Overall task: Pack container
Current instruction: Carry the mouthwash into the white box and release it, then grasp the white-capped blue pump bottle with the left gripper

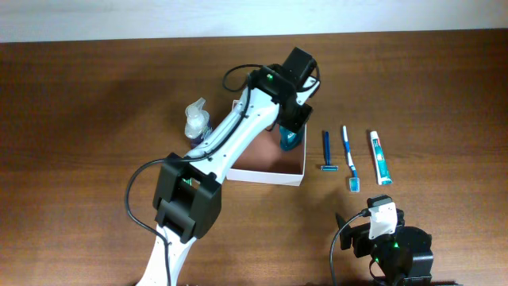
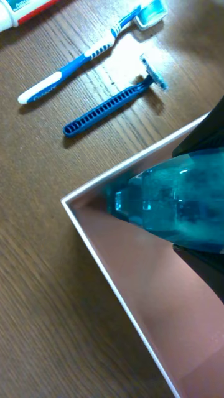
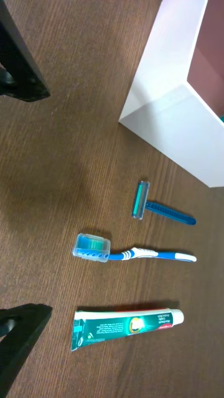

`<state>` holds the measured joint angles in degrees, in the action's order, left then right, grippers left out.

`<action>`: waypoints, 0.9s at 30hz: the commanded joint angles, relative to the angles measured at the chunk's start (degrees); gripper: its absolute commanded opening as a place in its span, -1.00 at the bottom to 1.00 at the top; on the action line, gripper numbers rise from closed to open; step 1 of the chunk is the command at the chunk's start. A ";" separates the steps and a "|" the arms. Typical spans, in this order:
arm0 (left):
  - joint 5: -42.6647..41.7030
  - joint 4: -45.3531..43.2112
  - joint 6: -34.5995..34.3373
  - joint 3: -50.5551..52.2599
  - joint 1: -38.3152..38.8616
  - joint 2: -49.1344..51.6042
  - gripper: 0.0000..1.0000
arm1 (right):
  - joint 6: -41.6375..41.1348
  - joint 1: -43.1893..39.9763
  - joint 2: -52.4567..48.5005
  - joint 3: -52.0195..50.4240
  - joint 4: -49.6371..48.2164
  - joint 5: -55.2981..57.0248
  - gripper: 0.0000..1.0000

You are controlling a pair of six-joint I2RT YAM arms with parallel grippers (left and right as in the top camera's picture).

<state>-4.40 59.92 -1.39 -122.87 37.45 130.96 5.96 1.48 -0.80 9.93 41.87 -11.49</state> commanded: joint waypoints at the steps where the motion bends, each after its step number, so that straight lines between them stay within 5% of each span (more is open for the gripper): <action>1: 1.29 -1.81 -0.31 -0.87 0.66 -0.44 -0.68 | -0.48 -0.42 0.39 -0.31 -0.13 0.55 0.97; 7: 1.25 2.49 -0.33 -6.23 0.57 -0.50 0.30 | -0.48 -0.42 0.39 -0.31 -0.13 0.55 0.97; 10: 1.22 10.38 -0.31 -14.08 0.52 -0.57 0.50 | -0.48 -0.42 0.39 -0.31 -0.13 0.52 0.97; 15: 1.44 26.51 3.91 -32.65 0.48 -0.59 0.64 | -0.48 -0.42 0.39 -0.31 -0.13 0.52 0.97; 19: 13.35 36.79 2.58 -42.95 -3.06 -0.59 0.68 | -0.48 -0.42 0.39 -0.31 -0.13 0.52 0.97; 27: 8.48 36.79 -3.34 -35.36 -17.18 -0.55 0.69 | -0.48 -0.42 0.39 -0.31 -0.13 0.52 0.97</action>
<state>3.95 96.47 -1.50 -162.52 24.80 130.39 5.93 1.48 -0.80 9.93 41.87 -11.46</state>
